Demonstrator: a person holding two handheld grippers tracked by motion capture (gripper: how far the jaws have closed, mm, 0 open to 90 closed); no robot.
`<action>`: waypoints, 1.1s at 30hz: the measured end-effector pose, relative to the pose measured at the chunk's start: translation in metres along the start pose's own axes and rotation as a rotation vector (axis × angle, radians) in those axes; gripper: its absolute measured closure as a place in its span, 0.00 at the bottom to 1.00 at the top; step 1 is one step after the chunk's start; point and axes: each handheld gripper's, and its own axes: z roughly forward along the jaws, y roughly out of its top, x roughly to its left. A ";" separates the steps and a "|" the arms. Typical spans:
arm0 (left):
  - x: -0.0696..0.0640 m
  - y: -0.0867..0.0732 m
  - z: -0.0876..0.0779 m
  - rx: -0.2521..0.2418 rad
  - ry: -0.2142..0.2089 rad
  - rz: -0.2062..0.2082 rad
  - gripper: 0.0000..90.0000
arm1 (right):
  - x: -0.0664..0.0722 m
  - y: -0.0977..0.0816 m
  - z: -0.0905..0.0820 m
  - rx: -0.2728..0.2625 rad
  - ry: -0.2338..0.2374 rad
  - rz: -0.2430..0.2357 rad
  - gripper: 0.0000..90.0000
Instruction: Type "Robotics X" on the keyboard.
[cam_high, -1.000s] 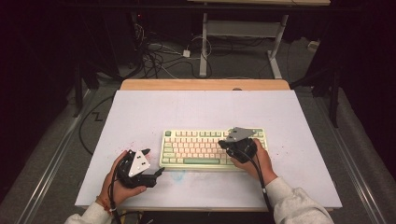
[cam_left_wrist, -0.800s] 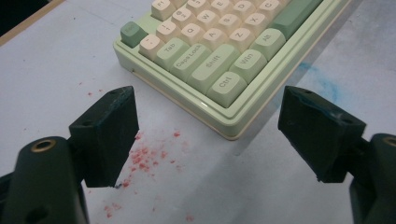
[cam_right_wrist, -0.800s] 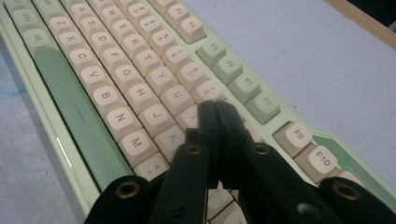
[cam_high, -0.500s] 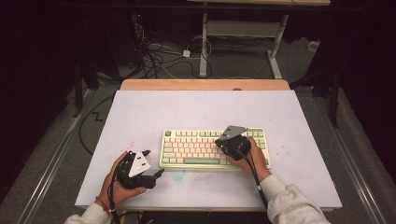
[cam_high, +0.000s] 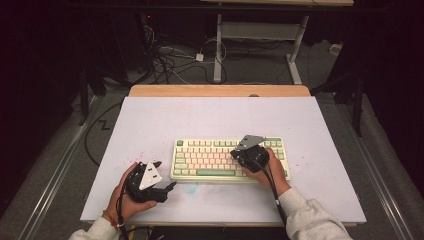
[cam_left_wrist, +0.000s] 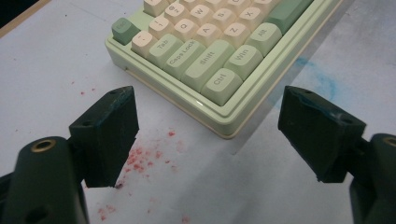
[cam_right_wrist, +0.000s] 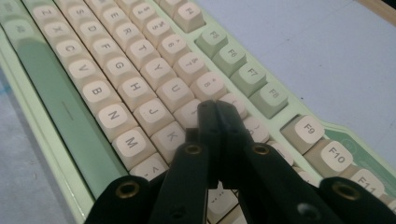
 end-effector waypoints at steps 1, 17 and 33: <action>0.000 0.000 0.000 -0.002 0.001 0.000 0.21 | 0.000 0.000 -0.002 -0.005 -0.001 0.003 1.00; 0.000 0.000 0.002 0.012 -0.001 0.004 0.22 | 0.000 0.002 -0.035 -0.145 -0.003 0.002 0.93; 0.000 0.000 0.002 0.016 -0.003 -0.006 0.24 | 0.000 -0.007 -0.061 -0.233 -0.044 0.014 0.47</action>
